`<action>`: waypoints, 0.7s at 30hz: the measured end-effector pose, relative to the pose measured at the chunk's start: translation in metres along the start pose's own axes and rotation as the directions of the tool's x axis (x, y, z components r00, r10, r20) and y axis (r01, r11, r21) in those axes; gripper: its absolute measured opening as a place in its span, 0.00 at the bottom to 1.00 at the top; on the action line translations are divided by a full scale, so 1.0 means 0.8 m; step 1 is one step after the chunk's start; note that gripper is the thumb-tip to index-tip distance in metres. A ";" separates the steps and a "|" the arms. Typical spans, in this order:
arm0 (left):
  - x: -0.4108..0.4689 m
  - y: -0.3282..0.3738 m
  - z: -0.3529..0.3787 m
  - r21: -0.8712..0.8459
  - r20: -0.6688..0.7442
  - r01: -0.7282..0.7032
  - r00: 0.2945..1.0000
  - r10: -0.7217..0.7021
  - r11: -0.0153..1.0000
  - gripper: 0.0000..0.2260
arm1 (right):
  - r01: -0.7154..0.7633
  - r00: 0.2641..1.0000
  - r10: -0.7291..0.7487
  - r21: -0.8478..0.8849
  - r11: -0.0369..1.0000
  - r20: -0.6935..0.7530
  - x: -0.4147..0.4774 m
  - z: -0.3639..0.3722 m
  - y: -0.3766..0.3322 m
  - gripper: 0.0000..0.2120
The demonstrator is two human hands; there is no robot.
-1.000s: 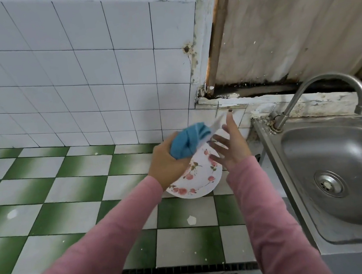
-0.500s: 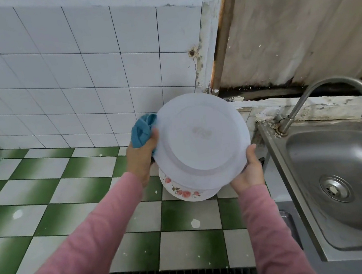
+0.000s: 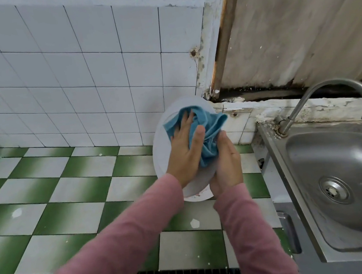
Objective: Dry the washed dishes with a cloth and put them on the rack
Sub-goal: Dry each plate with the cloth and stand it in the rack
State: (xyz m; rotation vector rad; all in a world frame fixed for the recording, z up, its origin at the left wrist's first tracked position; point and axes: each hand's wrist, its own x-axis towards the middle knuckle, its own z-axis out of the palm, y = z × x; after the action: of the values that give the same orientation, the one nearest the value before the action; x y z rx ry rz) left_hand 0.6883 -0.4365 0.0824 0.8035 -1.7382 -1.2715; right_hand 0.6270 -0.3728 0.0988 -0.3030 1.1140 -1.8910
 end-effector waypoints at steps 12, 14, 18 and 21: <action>0.005 0.007 -0.004 0.216 0.056 -0.286 0.958 0.281 0.934 0.25 | 0.130 0.991 -0.130 -0.163 0.978 0.009 -0.004 0.014 -0.031 0.14; 0.020 0.014 -0.010 0.184 -0.065 -0.090 0.993 0.103 0.979 0.22 | 0.139 0.990 -0.136 -0.188 0.972 0.027 -0.009 0.014 -0.025 0.14; 0.019 0.014 -0.009 0.162 -0.166 0.014 0.986 0.014 0.987 0.23 | 0.144 0.990 -0.142 -0.186 0.972 0.026 -0.015 0.013 -0.021 0.15; -0.002 0.003 -0.004 0.287 0.038 -0.278 0.960 0.279 0.917 0.26 | 0.152 0.988 -0.150 -0.152 0.977 0.027 -0.012 0.011 -0.029 0.15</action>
State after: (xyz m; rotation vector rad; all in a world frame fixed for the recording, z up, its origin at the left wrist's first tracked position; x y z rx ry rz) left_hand 0.6916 -0.4361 0.0852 0.6870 -1.9840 -0.8359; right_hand 0.6242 -0.3659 0.1243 -0.5002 1.2598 -1.9345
